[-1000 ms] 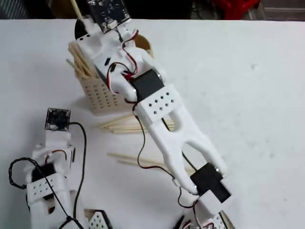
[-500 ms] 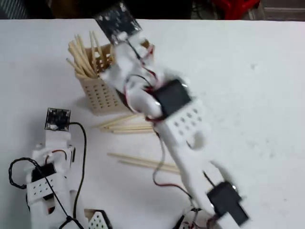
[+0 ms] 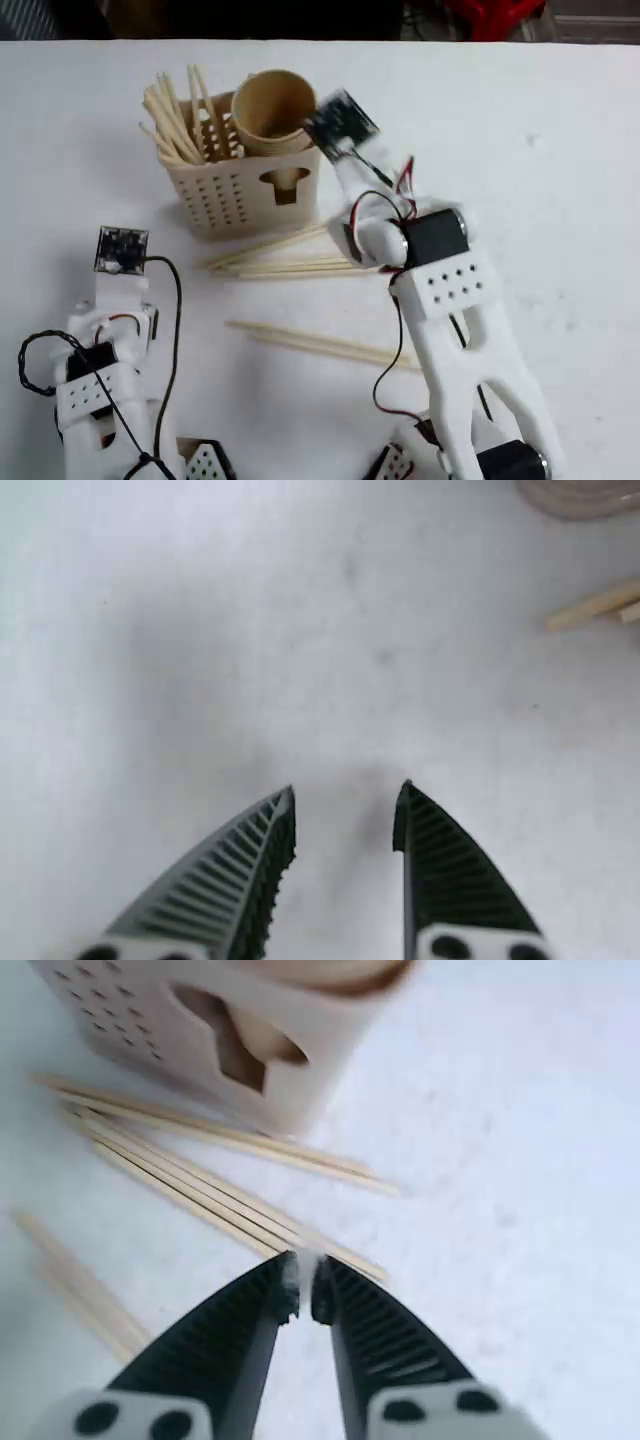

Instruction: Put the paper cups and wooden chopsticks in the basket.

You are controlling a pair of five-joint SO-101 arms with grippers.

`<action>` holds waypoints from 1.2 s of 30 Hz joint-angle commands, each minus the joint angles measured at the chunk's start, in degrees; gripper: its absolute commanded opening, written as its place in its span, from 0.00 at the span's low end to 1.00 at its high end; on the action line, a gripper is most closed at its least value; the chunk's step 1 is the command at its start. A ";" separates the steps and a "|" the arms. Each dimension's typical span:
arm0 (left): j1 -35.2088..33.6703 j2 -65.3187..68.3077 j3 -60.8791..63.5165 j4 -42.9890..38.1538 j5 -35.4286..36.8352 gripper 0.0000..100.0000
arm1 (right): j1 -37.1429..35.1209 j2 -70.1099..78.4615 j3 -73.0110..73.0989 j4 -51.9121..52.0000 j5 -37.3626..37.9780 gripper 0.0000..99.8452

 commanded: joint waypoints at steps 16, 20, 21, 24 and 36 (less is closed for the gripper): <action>-0.40 -1.10 -0.35 -0.97 0.53 0.17 | 3.38 33.01 11.08 -58.07 -17.14 0.02; -0.40 -1.10 -0.35 -0.97 0.53 0.17 | 3.74 41.71 4.66 -57.80 -17.05 0.02; -0.40 -1.10 -0.35 -0.97 0.53 0.17 | 4.00 42.95 3.87 -57.71 -17.05 0.02; -0.40 -1.10 -0.35 -0.97 0.53 0.17 | 4.18 44.00 3.78 -57.10 -16.97 0.02; -0.40 -1.10 -0.35 -0.97 0.53 0.17 | 3.82 30.46 4.57 -23.96 -1.23 0.02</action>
